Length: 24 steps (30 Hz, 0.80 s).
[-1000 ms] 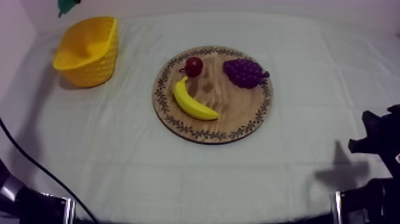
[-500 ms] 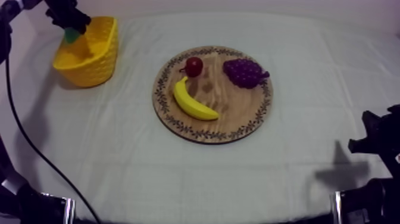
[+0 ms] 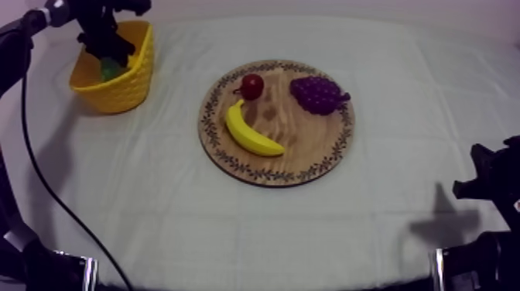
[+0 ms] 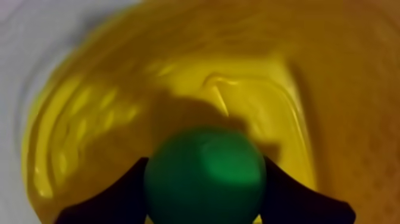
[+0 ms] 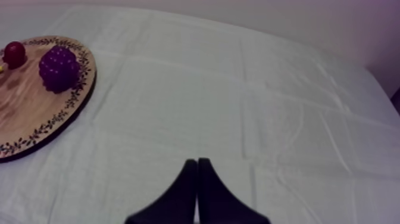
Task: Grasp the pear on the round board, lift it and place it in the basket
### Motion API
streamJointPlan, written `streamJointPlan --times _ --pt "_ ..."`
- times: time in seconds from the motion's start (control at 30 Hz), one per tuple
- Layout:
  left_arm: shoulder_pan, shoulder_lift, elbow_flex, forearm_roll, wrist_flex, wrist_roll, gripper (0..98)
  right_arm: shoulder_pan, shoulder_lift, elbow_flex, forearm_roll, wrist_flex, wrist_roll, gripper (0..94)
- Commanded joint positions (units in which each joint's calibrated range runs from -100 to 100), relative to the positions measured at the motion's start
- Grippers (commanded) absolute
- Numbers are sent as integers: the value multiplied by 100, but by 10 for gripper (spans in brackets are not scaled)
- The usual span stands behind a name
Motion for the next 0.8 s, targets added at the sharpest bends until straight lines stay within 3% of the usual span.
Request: streamJointPlan --times 0.0,0.2,0.27,0.43,0.53,0.63,0.77 --pt "-39 -125 187 34 -182 -40 713 -1 1 3 0 -4 1 3" --pt "-130 -669 973 133 -822 -250 821 -1 1 3 0 -4 1 3" --pt "-146 -935 1389 88 -1203 -220 800 -1 1 3 0 -4 1 3" --pt "-214 -2063 3037 -205 -2865 203 349 -1 1 3 0 -4 1 3" --pt "-309 -2925 4212 -549 -4060 801 127 -1 1 3 0 -4 1 3" --pt "-410 -3863 5234 -718 -4873 1257 44 -1 1 3 0 -4 -2 3" --pt "-541 -5238 6475 -792 -5630 1718 11 -1 1 3 0 -4 -1 3"
